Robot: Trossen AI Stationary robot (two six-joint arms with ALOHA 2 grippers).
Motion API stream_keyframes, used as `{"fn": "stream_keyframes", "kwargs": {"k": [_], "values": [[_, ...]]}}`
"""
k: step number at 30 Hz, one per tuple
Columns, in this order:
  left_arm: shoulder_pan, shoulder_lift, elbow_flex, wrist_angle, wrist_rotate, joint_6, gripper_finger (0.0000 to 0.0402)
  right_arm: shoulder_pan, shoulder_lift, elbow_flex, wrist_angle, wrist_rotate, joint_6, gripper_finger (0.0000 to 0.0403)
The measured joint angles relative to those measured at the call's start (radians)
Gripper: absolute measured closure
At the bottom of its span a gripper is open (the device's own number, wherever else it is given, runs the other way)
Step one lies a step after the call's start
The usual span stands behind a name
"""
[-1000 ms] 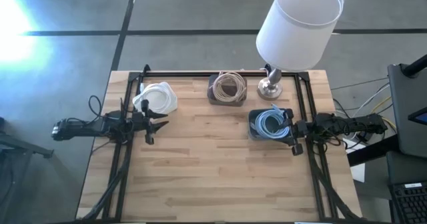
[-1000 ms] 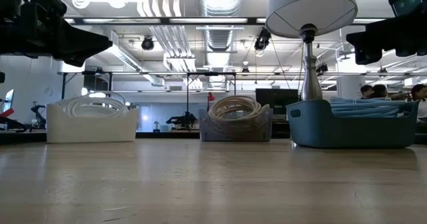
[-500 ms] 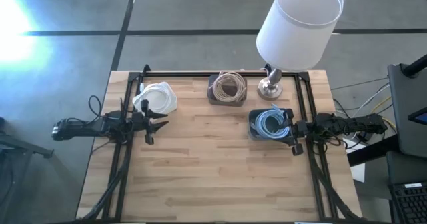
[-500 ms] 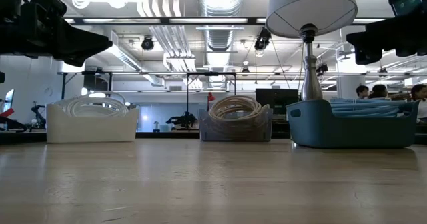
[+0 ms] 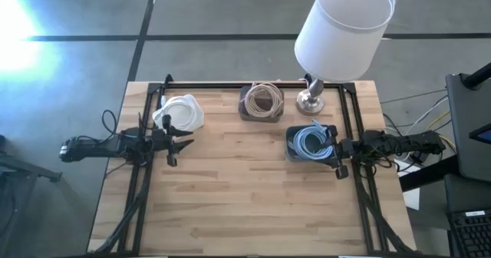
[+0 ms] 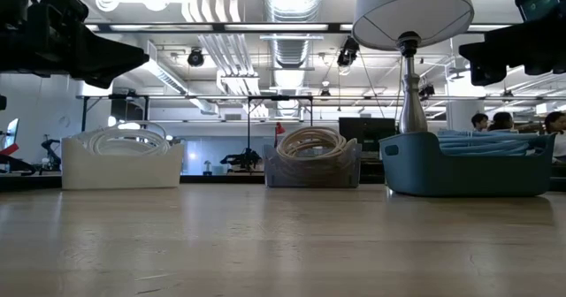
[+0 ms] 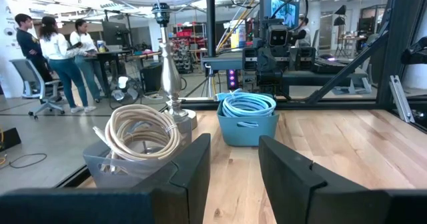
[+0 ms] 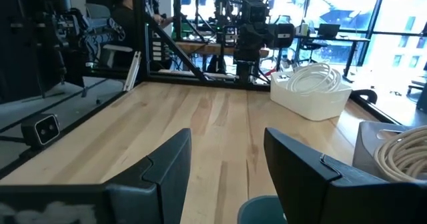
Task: Pick & Place USB Port
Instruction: Return to Home Position
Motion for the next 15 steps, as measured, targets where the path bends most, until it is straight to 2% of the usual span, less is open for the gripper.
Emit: {"fn": "stream_keyframes", "kwargs": {"k": [15], "values": [[0.000,0.000,0.000,0.000,0.000,0.000,0.0268,0.000,0.000,0.000,0.000,0.000,0.000,0.0218]]}}
